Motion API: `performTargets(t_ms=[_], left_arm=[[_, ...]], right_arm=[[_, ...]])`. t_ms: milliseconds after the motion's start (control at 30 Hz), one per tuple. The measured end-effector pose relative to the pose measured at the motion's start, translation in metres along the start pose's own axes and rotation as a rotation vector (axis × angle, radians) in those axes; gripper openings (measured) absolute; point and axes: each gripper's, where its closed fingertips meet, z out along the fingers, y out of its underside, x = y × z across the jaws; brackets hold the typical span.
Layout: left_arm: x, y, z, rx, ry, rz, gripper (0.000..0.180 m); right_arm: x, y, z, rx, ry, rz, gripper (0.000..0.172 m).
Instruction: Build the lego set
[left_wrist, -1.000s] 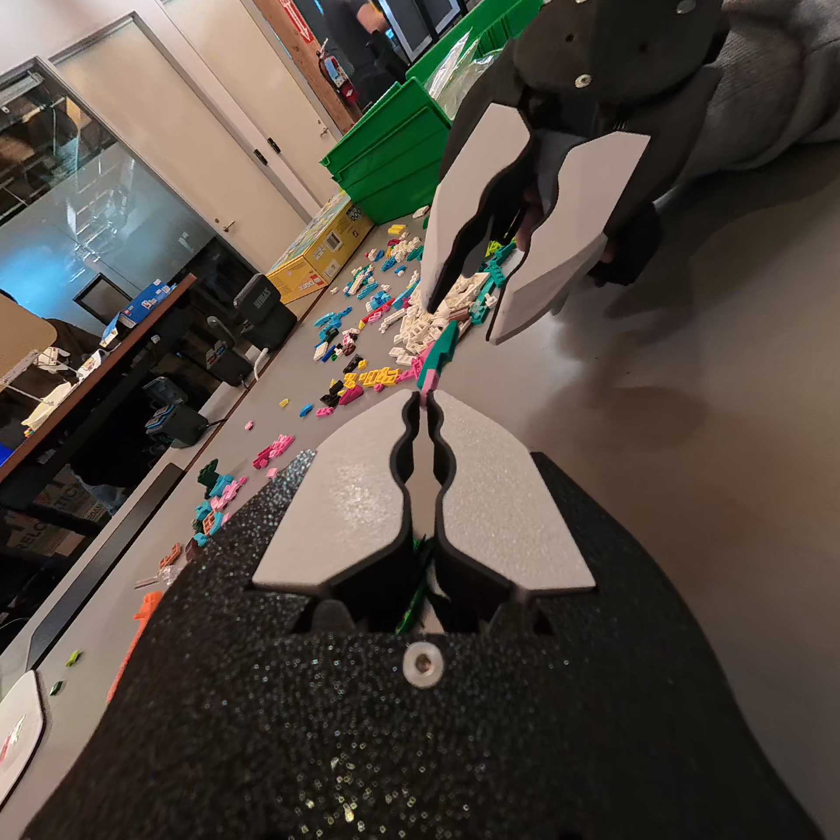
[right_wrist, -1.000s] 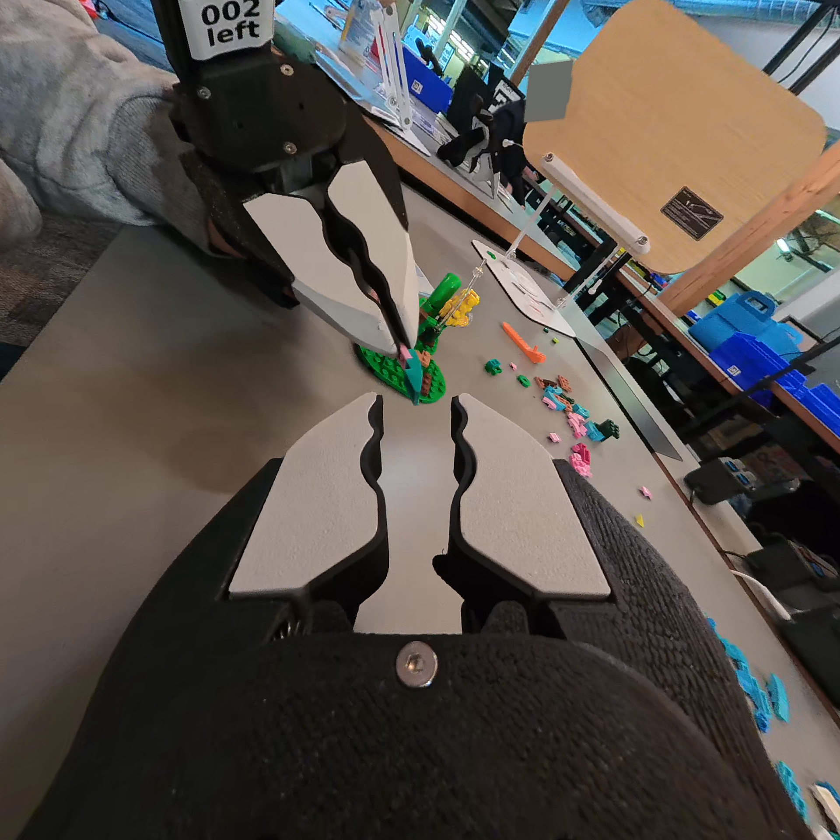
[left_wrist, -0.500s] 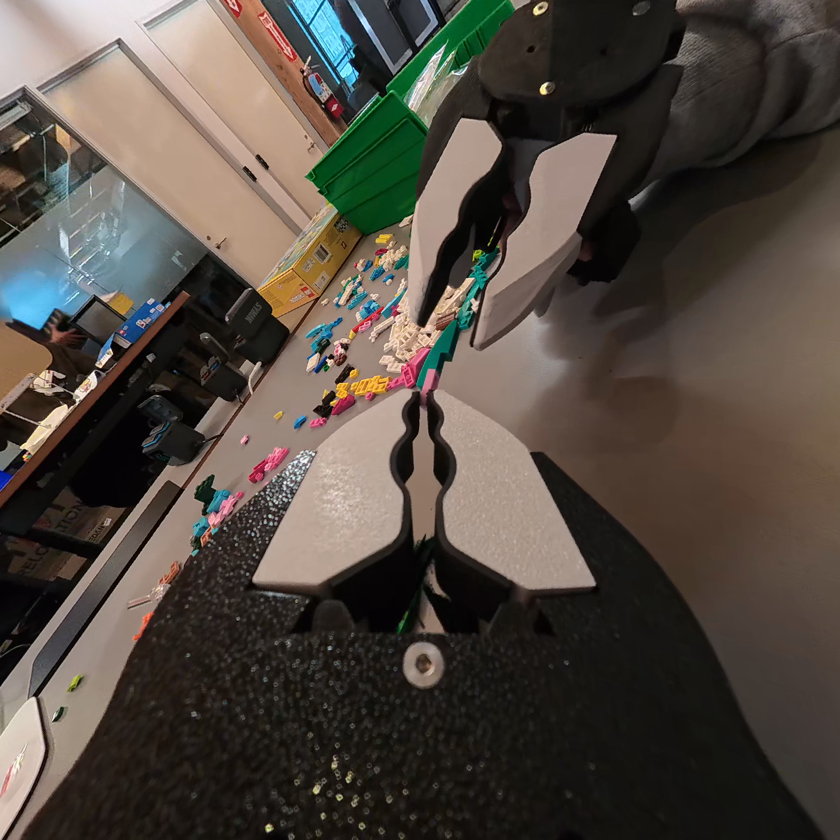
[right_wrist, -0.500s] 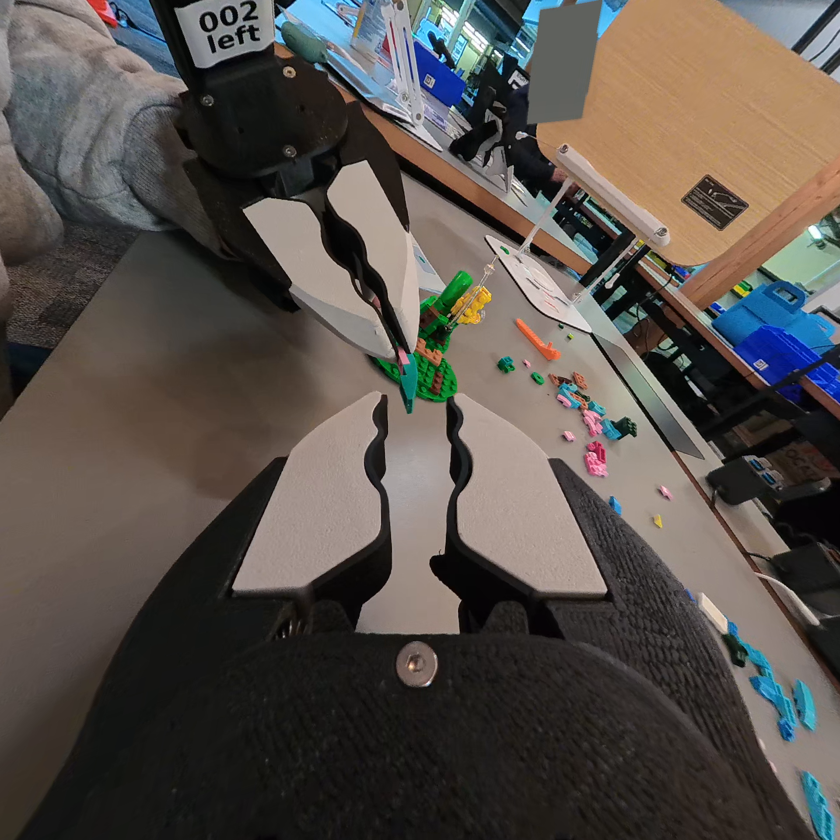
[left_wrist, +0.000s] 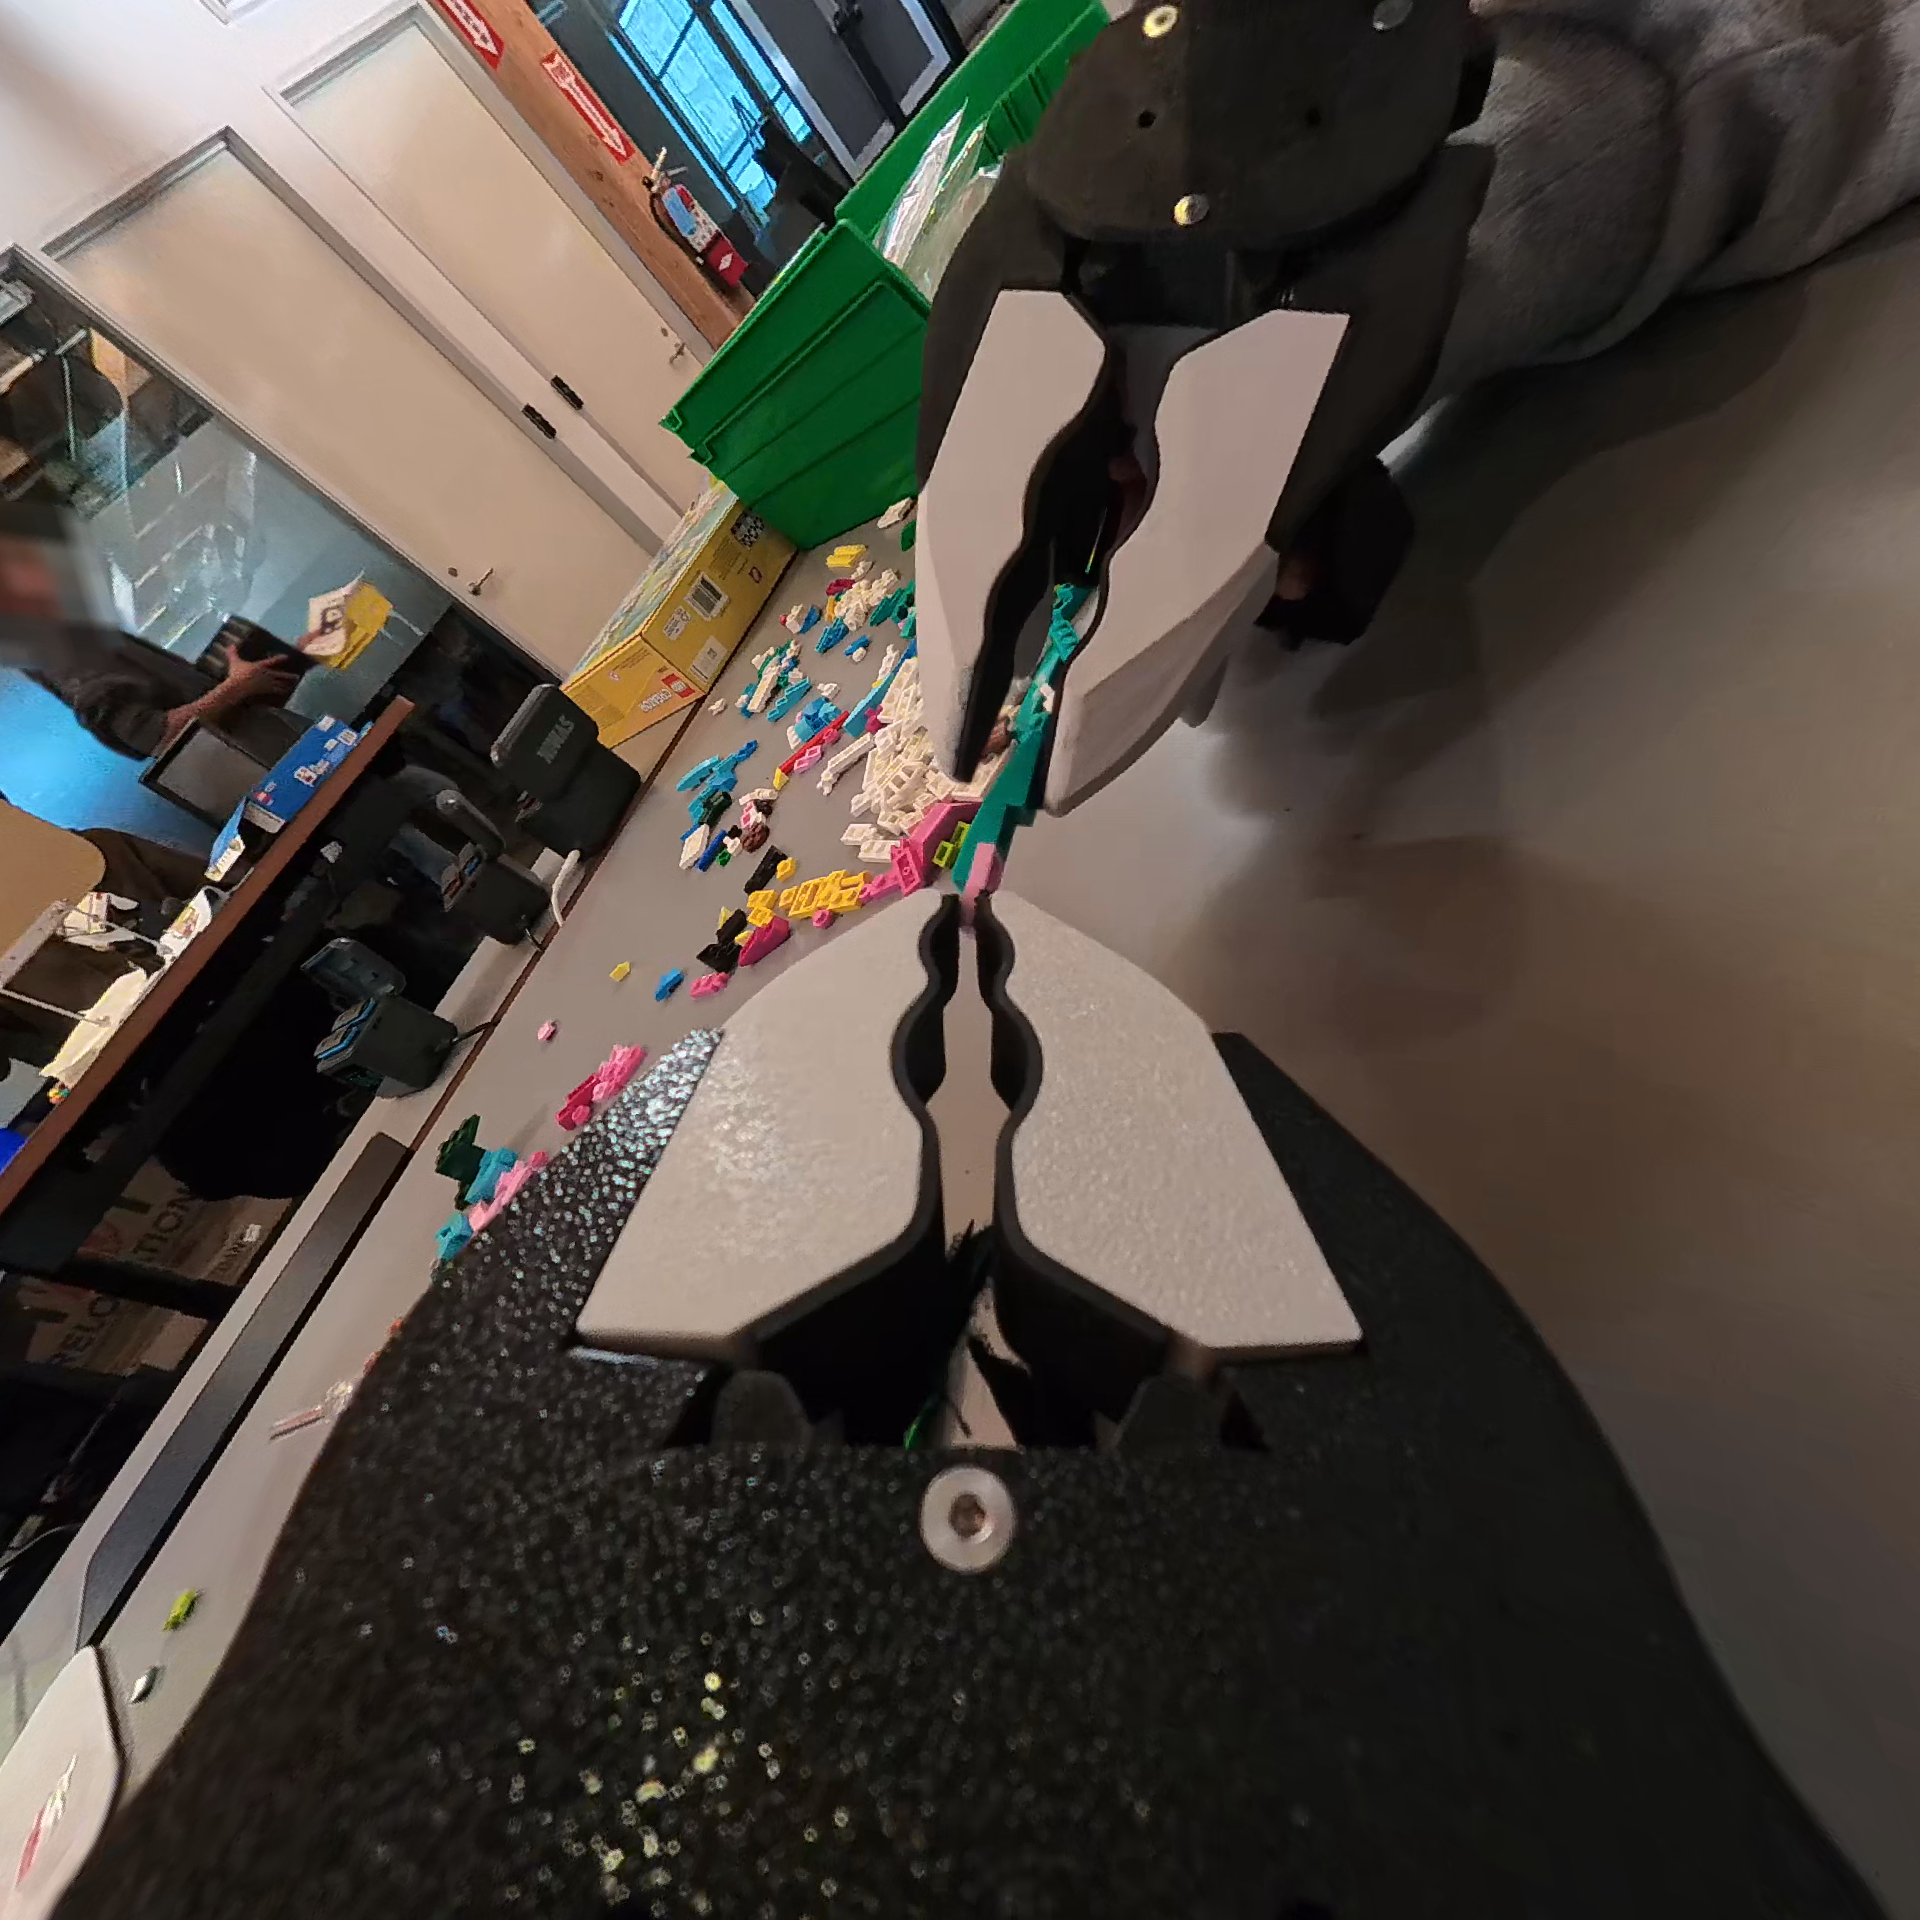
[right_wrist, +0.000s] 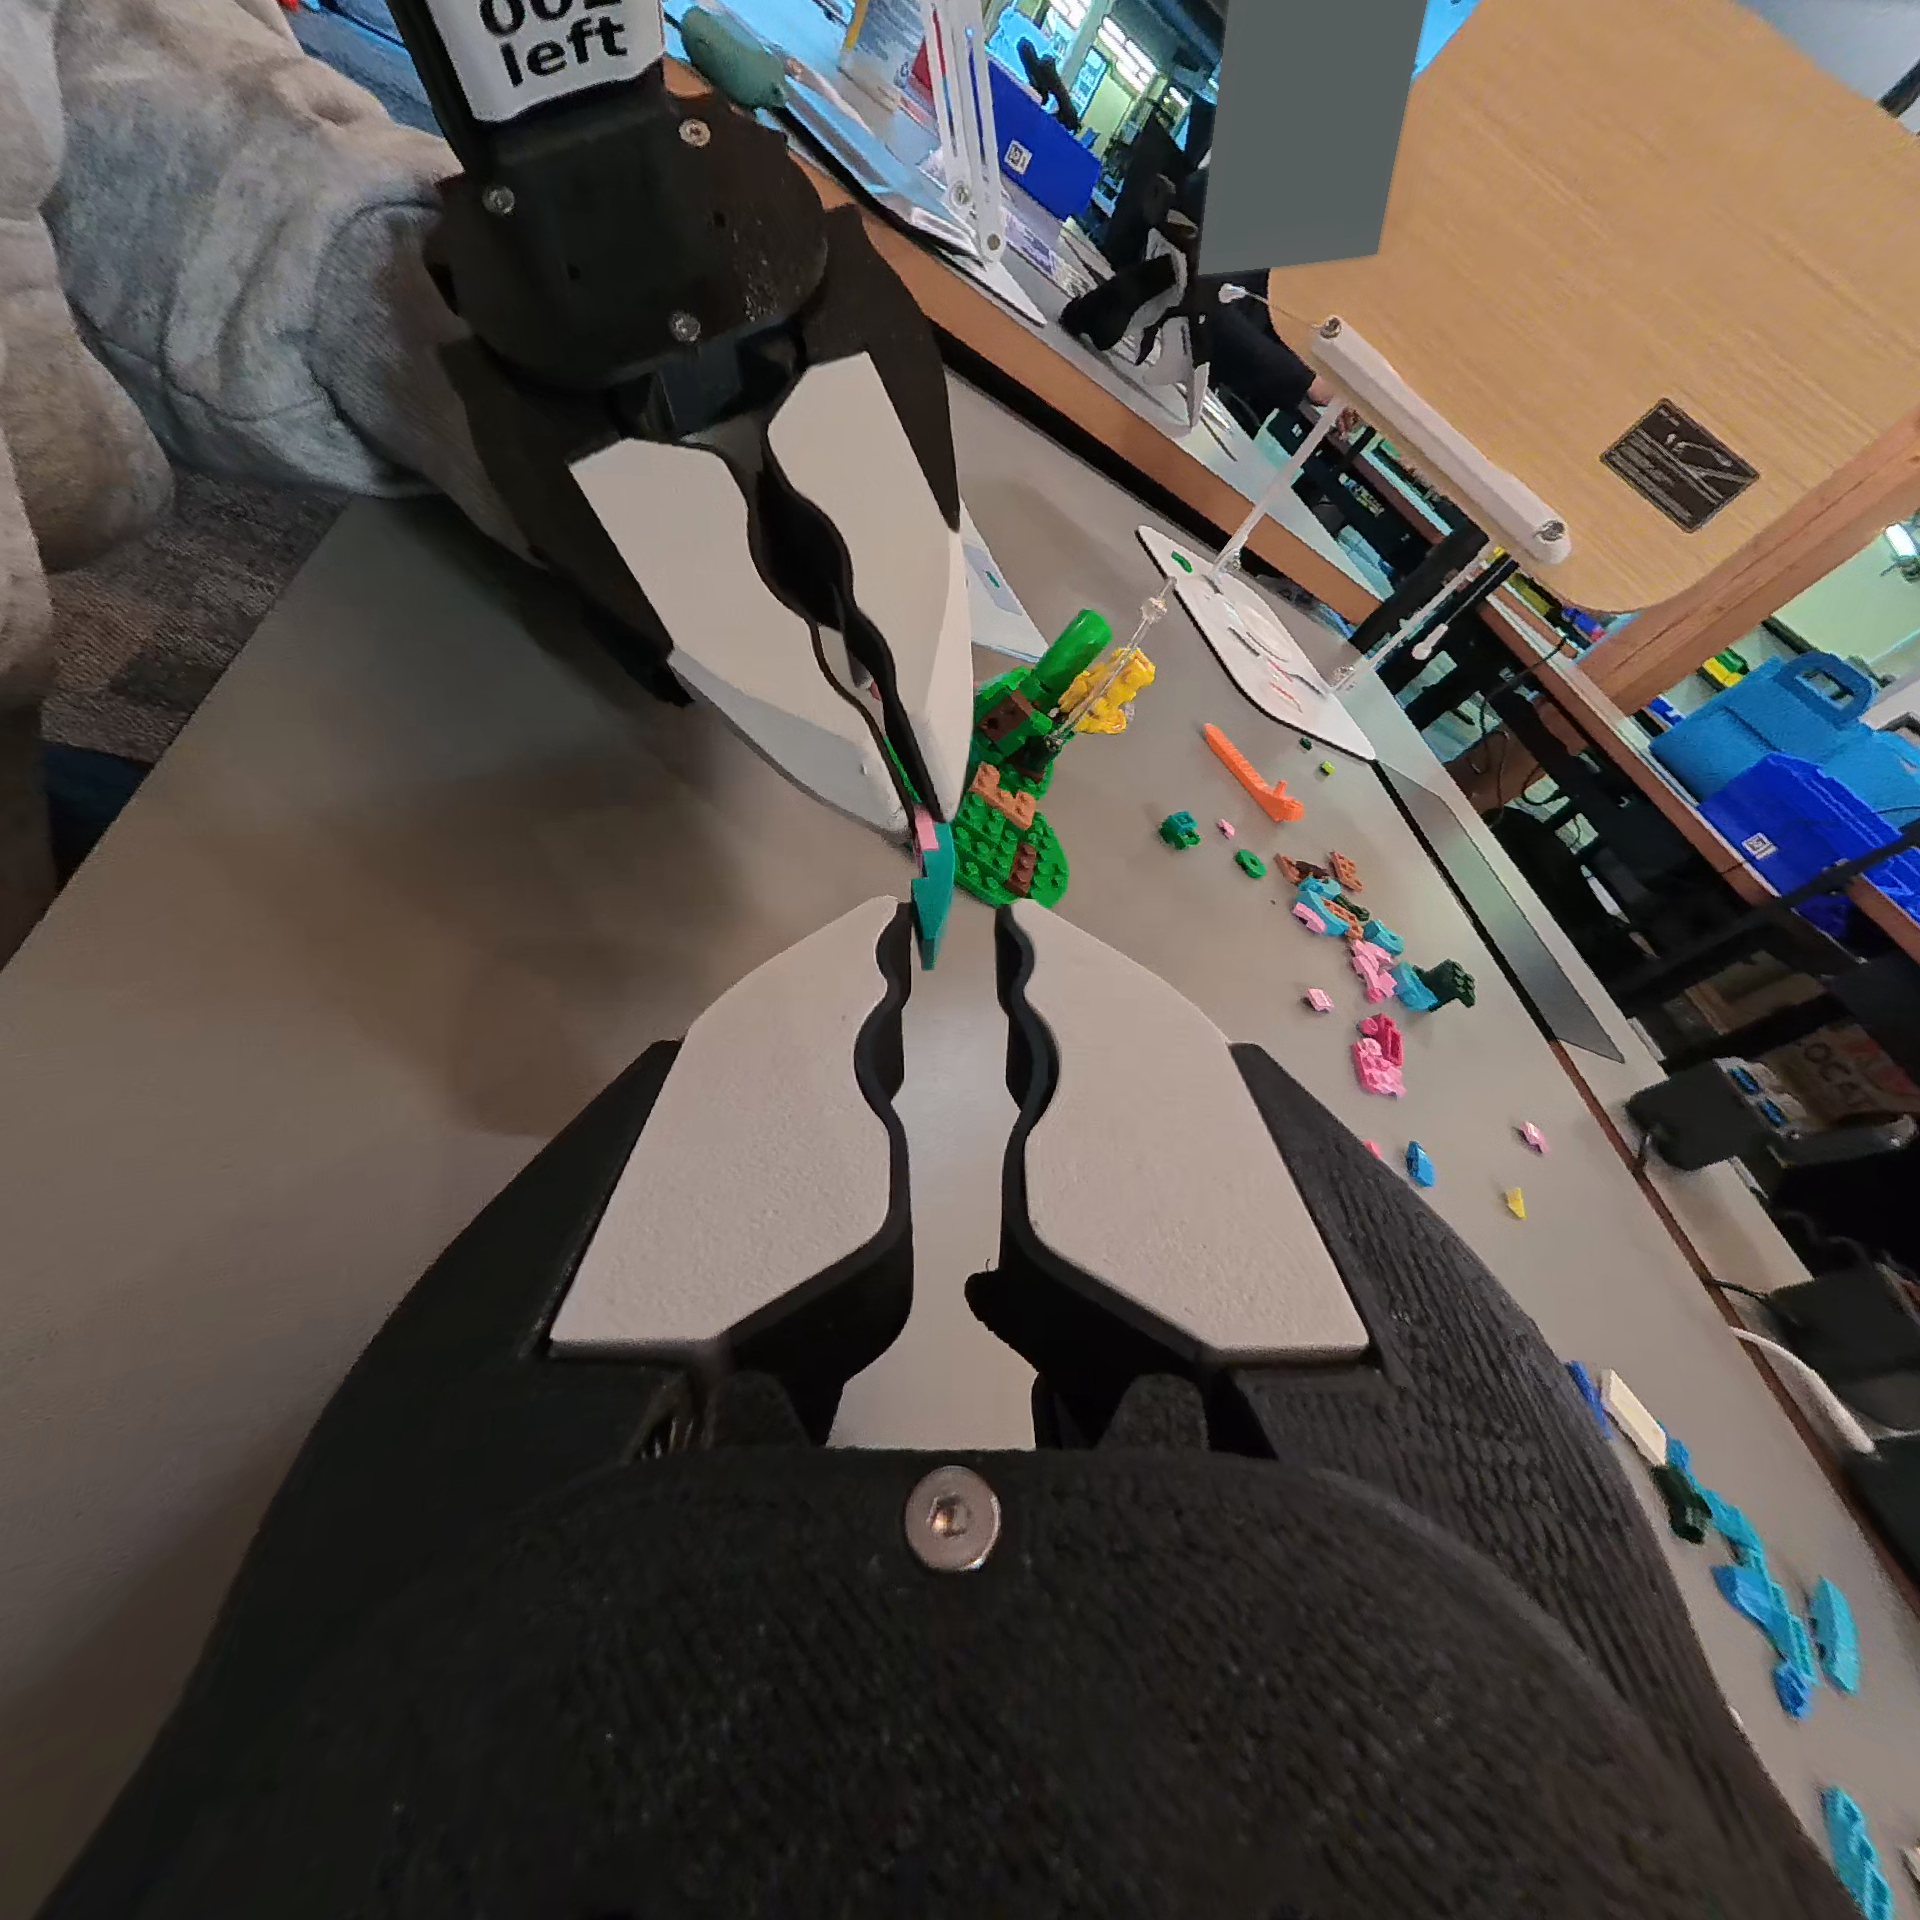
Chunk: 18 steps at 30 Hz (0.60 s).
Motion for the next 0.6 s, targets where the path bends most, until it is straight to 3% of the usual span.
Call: performTargets(t_ms=[600], left_arm=[[0.0005,0.0031,0.0010,-0.018,-0.004,0.014,0.003]], right_arm=[[-0.0035,0.0023,0.0019,-0.026,0.011,-0.051,0.004]])
